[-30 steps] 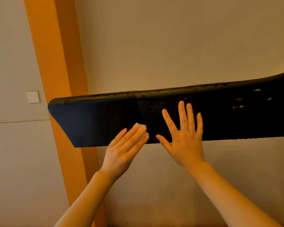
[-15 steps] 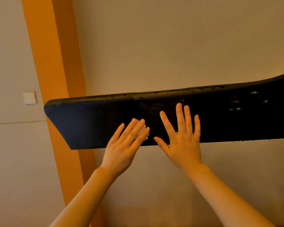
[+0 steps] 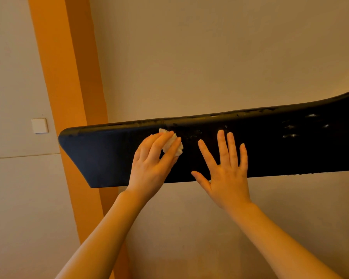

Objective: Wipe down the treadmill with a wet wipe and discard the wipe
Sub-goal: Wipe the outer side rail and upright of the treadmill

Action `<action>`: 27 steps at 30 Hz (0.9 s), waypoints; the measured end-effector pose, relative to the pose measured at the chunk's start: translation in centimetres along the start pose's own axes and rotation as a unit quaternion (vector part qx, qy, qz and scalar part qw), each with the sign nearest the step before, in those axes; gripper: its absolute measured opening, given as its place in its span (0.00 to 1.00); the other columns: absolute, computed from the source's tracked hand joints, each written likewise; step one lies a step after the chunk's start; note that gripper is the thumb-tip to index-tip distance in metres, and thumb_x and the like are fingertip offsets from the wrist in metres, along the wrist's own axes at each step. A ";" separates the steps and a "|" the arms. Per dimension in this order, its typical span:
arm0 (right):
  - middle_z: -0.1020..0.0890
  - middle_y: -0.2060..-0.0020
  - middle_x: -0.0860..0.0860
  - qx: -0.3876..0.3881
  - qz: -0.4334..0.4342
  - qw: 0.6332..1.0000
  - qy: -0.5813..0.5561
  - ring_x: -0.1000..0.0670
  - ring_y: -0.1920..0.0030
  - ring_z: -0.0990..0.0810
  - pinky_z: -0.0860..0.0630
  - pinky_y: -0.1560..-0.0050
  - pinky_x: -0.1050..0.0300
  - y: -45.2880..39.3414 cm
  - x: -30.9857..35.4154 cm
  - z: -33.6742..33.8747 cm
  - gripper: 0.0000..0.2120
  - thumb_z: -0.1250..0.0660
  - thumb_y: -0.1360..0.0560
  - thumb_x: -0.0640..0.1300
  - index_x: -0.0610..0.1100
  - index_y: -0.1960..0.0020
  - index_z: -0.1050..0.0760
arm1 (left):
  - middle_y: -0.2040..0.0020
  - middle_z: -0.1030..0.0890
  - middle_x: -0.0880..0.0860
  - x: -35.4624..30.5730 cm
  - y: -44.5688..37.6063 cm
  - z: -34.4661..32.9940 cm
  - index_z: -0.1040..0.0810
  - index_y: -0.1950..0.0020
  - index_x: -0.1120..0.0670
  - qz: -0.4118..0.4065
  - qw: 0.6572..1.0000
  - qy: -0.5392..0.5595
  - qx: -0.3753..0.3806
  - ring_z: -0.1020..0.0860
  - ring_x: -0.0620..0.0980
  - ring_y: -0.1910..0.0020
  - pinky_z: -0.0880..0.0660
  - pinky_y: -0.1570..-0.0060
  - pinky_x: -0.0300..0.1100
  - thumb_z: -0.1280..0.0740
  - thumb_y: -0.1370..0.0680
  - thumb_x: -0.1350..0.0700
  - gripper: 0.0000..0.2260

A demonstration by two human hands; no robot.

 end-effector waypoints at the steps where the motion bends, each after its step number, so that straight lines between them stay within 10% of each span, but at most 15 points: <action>1: 0.48 0.21 0.40 -0.001 0.000 1.000 -0.001 0.38 0.21 0.52 0.53 0.25 0.37 0.0 0.0 0.0 0.36 0.52 0.22 0.69 0.52 0.20 0.50 | 0.32 0.33 0.57 -0.1 0.0 0.1 0.30 0.30 0.58 -0.008 1.000 0.004 -0.002 0.32 0.59 0.34 0.37 0.31 0.48 0.42 0.16 0.53 0.16; 18: 0.49 0.21 0.40 -0.002 -0.001 1.000 -0.008 0.38 0.21 0.52 0.52 0.24 0.37 0.1 0.0 0.2 0.36 0.52 0.21 0.68 0.52 0.19 0.51 | 0.46 0.19 0.61 0.7 -2.3 1.2 0.17 0.43 0.62 0.012 0.998 0.042 -0.036 0.24 0.56 0.45 0.30 0.40 0.37 0.32 0.20 0.58 0.10; 23: 0.49 0.21 0.40 -0.007 0.003 1.000 -0.002 0.38 0.21 0.53 0.53 0.25 0.37 0.1 0.1 0.2 0.36 0.52 0.21 0.68 0.52 0.19 0.51 | 0.41 0.25 0.29 -0.2 0.9 -0.1 0.21 0.42 0.33 0.060 0.994 0.090 0.030 0.29 0.33 0.39 0.35 0.38 0.27 0.33 0.20 0.46 0.09; 27: 0.49 0.21 0.40 -0.004 0.003 1.000 0.002 0.38 0.21 0.52 0.54 0.24 0.37 0.1 0.2 0.0 0.36 0.53 0.21 0.68 0.52 0.19 0.52 | 0.38 0.27 0.47 -1.2 1.2 0.3 0.21 0.37 0.46 0.010 0.993 0.101 0.053 0.28 0.49 0.39 0.36 0.34 0.32 0.35 0.19 0.56 0.12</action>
Point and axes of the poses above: each hand's wrist, its own y-axis away from the middle knuckle, its own z-axis out of the back of the hand, x = y × z, the point moved 9 cm from there along -y, towards the middle knuckle
